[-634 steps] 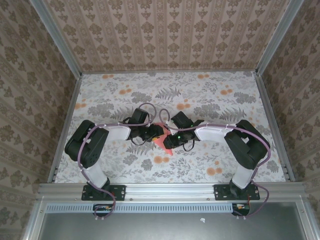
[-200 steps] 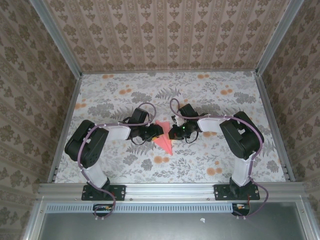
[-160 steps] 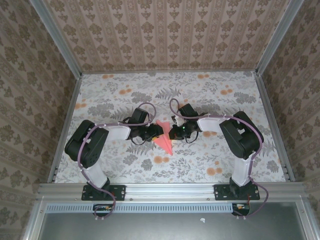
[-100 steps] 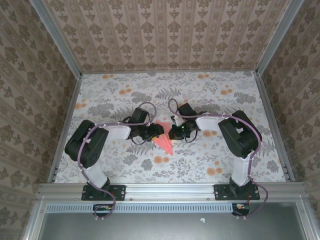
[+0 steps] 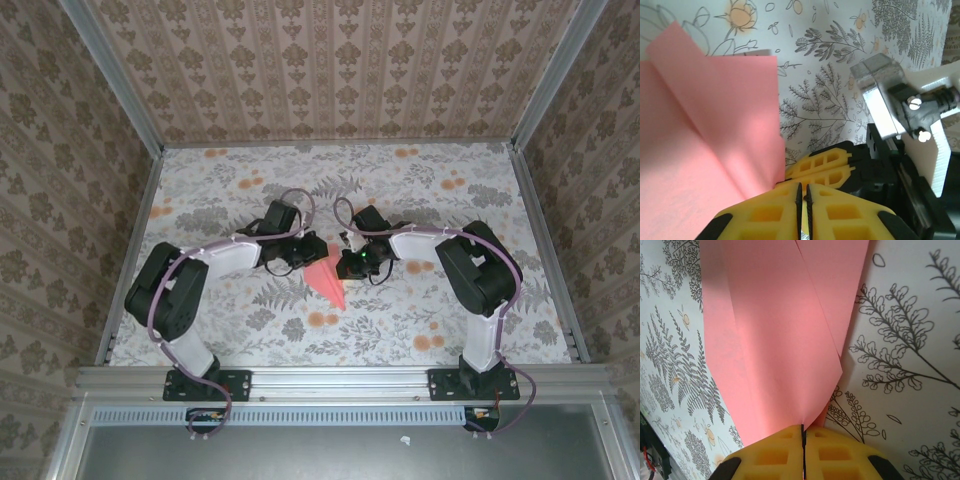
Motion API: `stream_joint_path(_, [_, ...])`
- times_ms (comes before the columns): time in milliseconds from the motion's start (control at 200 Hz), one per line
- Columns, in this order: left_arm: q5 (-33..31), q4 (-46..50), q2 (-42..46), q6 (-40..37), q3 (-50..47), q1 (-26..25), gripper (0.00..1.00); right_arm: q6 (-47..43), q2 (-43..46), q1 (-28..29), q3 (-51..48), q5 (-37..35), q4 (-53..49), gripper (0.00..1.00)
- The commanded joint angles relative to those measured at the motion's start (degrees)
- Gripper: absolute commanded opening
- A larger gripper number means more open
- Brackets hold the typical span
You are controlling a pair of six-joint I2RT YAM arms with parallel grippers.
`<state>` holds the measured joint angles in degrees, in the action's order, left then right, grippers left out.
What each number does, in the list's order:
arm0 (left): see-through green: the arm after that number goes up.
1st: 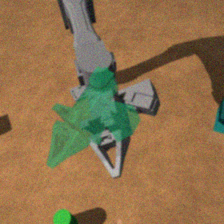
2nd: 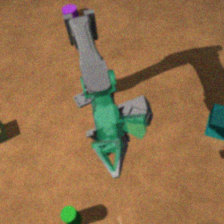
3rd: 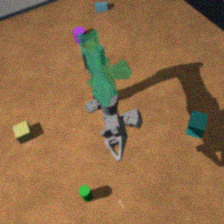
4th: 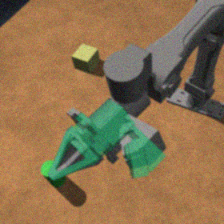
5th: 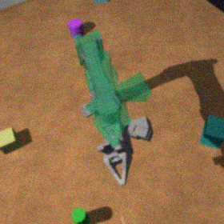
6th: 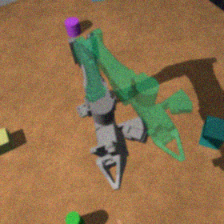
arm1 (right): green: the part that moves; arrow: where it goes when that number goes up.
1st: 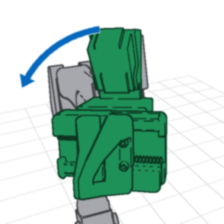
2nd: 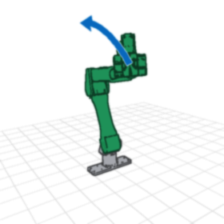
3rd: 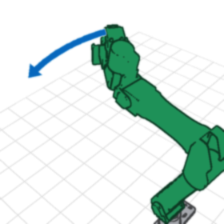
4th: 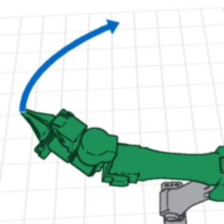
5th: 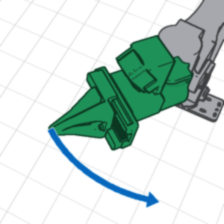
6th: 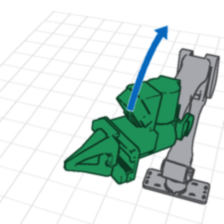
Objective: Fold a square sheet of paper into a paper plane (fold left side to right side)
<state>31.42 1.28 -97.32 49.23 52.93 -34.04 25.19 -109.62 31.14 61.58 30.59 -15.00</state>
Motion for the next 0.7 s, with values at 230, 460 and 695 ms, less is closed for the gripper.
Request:
stream_joint_path(230, [3.62,-1.87,-7.13,-0.52,3.19,-0.5,0.11,-1.78,-2.31,1.03,0.05,-3.52,-4.6,0.08])
stream_joint_path(460, [1.67,0.12,-8.58,-1.52,2.64,-0.41,0.11,-2.16,-2.25,1.21,0.29,-3.91,-5.4,0.08])
stream_joint_path(695, [-0.37,1.53,-8.85,-2.7,1.07,0.12,0.11,-2.55,-2.22,1.29,0.56,-4.39,-6.19,0.08])
